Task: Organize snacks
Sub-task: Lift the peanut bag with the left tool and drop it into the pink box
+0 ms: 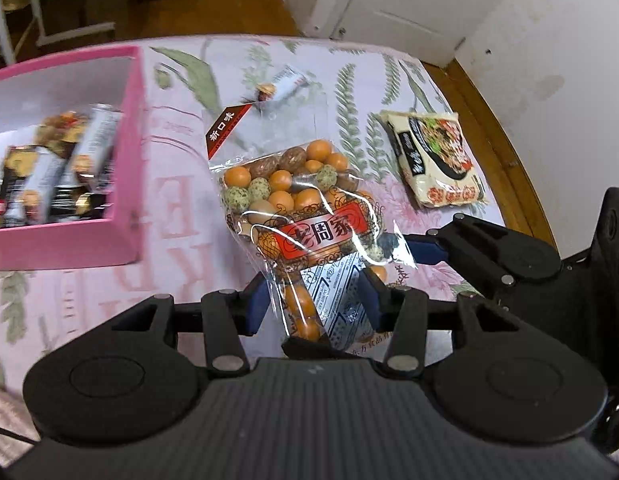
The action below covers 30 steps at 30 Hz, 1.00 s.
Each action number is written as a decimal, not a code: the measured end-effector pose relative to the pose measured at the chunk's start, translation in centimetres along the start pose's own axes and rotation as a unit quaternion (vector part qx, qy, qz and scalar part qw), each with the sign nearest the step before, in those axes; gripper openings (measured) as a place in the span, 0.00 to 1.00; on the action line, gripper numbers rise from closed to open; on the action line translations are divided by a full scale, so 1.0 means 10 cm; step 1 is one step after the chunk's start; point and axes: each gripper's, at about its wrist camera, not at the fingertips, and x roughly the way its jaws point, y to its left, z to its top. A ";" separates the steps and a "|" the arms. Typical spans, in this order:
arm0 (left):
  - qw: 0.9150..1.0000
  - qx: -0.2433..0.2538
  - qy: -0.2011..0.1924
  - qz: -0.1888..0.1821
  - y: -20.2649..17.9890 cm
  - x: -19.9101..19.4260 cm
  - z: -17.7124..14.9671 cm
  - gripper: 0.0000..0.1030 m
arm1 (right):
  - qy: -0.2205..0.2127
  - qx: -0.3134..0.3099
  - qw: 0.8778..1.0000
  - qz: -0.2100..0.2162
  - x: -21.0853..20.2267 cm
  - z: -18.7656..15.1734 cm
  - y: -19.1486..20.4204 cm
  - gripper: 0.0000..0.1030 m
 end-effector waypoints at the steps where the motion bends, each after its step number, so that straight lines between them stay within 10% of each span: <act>1: 1.000 -0.001 -0.006 0.002 0.04 -0.07 -0.01 0.45 | -0.003 -0.006 1.000 0.011 -0.01 0.04 0.05 0.88; 19: 0.987 -0.048 -0.104 0.115 1.26 -0.87 0.18 0.46 | -0.012 -0.040 0.984 0.176 0.80 1.01 0.47 0.64; 30: 0.980 -0.049 -0.063 0.182 2.27 -0.50 0.69 0.46 | 0.025 0.035 0.978 0.204 1.97 1.39 0.53 0.59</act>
